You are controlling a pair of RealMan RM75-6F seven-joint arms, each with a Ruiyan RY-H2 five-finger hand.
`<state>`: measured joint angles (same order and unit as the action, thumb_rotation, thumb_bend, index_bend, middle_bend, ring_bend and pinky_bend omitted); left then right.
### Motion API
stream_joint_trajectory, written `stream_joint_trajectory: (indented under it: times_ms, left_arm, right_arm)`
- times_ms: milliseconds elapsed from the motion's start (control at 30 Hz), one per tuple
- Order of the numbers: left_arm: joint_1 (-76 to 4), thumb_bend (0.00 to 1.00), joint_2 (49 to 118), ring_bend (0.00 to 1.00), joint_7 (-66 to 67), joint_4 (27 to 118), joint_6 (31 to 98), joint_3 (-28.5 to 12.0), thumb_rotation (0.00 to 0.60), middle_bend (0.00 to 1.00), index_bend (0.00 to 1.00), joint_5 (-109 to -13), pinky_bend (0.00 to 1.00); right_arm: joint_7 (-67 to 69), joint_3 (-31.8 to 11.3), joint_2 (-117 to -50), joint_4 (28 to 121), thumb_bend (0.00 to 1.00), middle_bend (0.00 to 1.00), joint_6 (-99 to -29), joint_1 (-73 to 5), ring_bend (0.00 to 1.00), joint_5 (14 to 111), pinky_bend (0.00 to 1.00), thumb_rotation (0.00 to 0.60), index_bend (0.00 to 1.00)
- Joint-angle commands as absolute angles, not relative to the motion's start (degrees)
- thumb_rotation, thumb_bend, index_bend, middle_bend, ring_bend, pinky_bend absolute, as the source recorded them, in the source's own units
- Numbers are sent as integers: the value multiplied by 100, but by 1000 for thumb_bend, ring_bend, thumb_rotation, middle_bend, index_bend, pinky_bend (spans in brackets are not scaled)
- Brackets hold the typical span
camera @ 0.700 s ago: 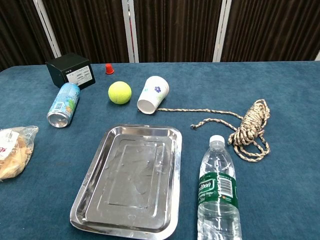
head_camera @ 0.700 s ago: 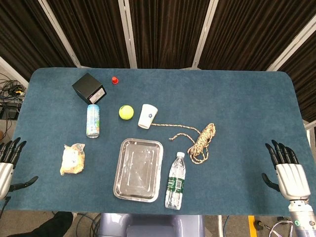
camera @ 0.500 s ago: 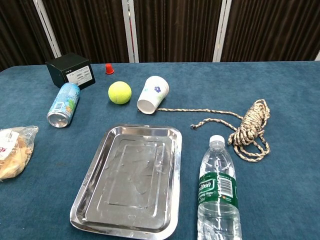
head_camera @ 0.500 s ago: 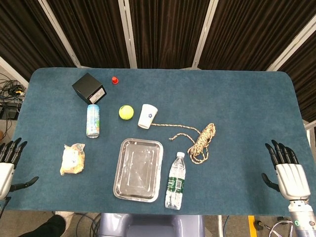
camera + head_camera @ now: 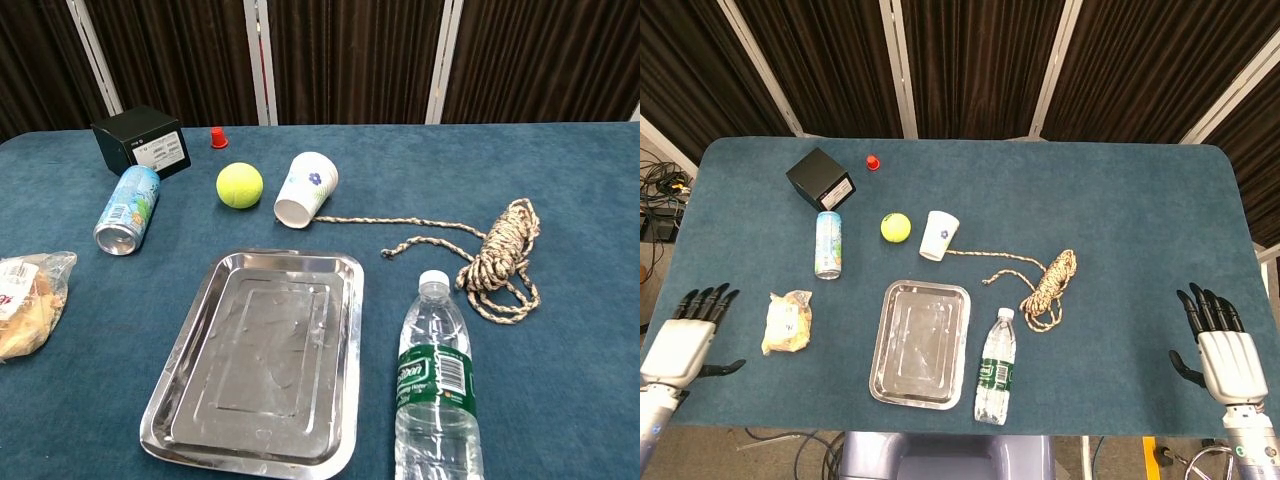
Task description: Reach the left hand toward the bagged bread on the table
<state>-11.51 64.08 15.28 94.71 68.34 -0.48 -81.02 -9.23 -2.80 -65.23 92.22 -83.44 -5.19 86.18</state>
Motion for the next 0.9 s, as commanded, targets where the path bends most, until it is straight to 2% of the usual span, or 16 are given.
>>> stream_joint_trajectory:
  times_ms: [33,300,367,400,467,567,667,900]
  left_arm:
    - [-1554,42,6622,0,2118,9639,6224,-151,600,0,0,-7530,0]
    - [-1993,52,7235,0,2993,9535,5850,-284,600,0,0,-6762,7]
    - [-2049,90,7376,26,3136,9477,5872,-297,600,26,31,-6655,114]
    - [-2067,118,7467,64,3210,9441,5919,-302,600,67,75,-6604,185]
    - [-2075,215,7579,284,3308,9392,6031,-300,600,310,308,-6579,437]
    - [-2056,306,7634,528,3375,9406,6186,-262,600,588,549,-6592,636]
    - [-2030,334,7562,586,3300,9534,6368,-263,600,654,614,-6711,677]
    - [-2020,340,7219,593,2687,10273,6875,-449,600,662,621,-7390,682]
  right_arm:
    - [-913,-278,-6518,9219,303,0,-8342,-517,0,8618,98,600,0]
    - [-870,-282,-6505,9219,302,0,-8369,-509,0,8633,97,600,0]
    - [-867,-280,-6506,9212,303,0,-8371,-508,0,8636,97,600,0]
    - [-860,-281,-6504,9213,303,0,-8371,-506,0,8632,97,600,0]
    - [-850,-288,-6502,9210,303,0,-8374,-505,0,8624,97,600,0]
    - [-824,-292,-6498,9203,303,0,-8382,-501,0,8619,97,600,0]
    - [-820,-291,-6498,9208,302,0,-8384,-501,0,8626,97,600,0]
    - [-879,-281,-6517,9213,303,0,-8378,-506,0,8643,97,600,0]
